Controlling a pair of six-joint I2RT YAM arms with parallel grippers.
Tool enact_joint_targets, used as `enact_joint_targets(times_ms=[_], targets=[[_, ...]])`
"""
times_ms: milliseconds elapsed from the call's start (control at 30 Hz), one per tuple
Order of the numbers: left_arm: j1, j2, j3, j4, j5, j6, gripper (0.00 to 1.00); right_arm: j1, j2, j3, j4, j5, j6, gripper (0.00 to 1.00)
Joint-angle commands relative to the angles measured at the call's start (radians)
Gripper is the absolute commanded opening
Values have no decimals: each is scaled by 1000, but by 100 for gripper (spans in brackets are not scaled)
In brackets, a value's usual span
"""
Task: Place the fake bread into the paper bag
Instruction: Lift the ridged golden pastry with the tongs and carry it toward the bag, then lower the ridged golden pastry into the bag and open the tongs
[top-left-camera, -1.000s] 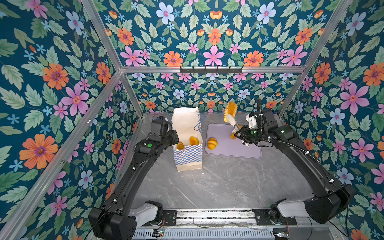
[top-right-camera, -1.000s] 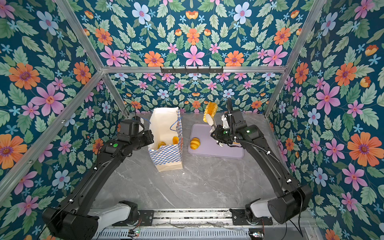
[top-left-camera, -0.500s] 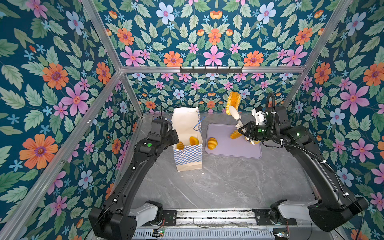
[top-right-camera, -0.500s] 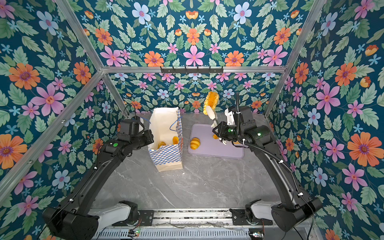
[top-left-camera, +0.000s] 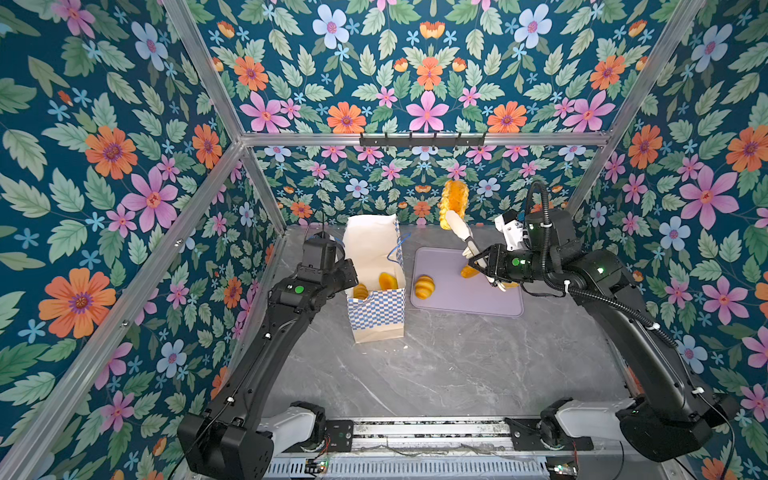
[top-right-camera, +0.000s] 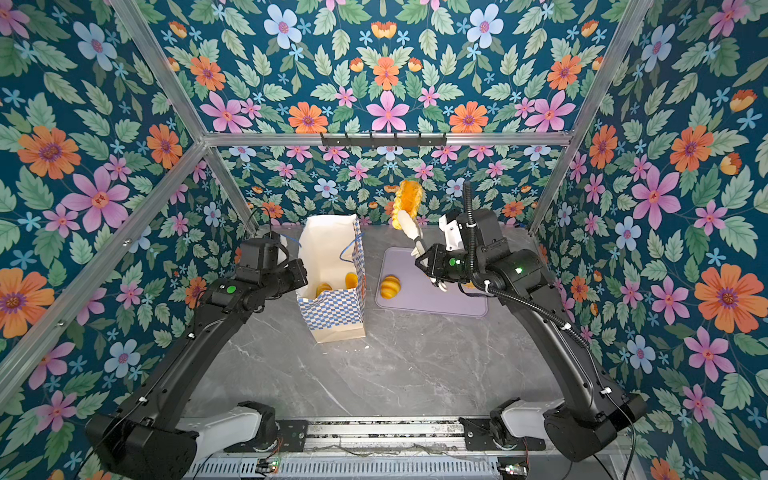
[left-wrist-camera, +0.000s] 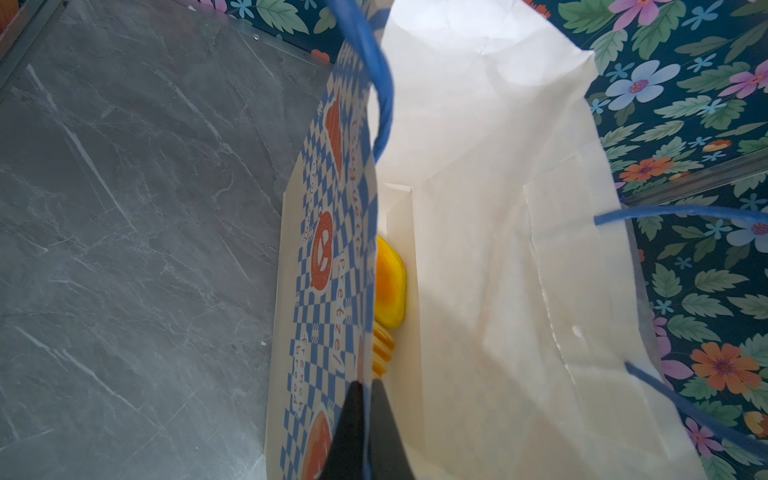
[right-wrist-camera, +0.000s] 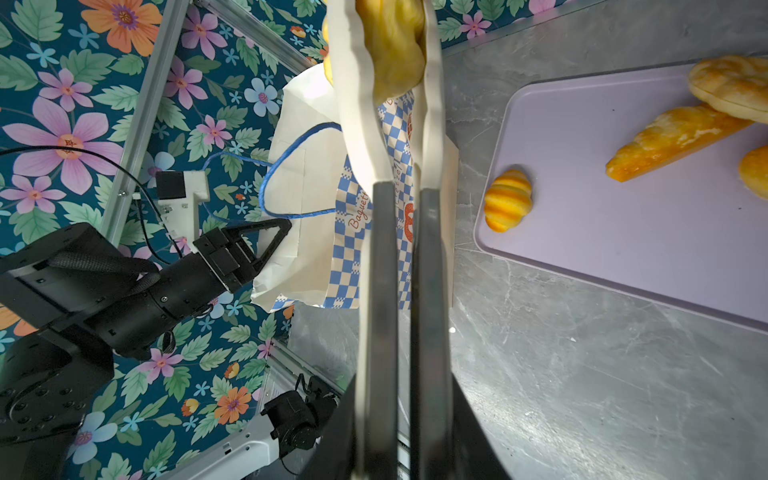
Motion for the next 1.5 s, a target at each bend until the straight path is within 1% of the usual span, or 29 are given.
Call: enact_joint_targets(times_ms=[0, 467, 1000, 1467], targets=[[0, 2, 9, 18, 2, -1, 5, 20, 8, 25, 27, 14, -17, 24], [0, 6, 15, 19, 7, -1, 4, 102, 52, 96, 30, 18, -7, 24], [0, 0, 7, 21, 9, -3, 4, 284, 227, 258, 28, 43, -1, 23], [0, -11, -5, 23, 4, -2, 4, 357, 329, 318, 27, 42, 16, 23]])
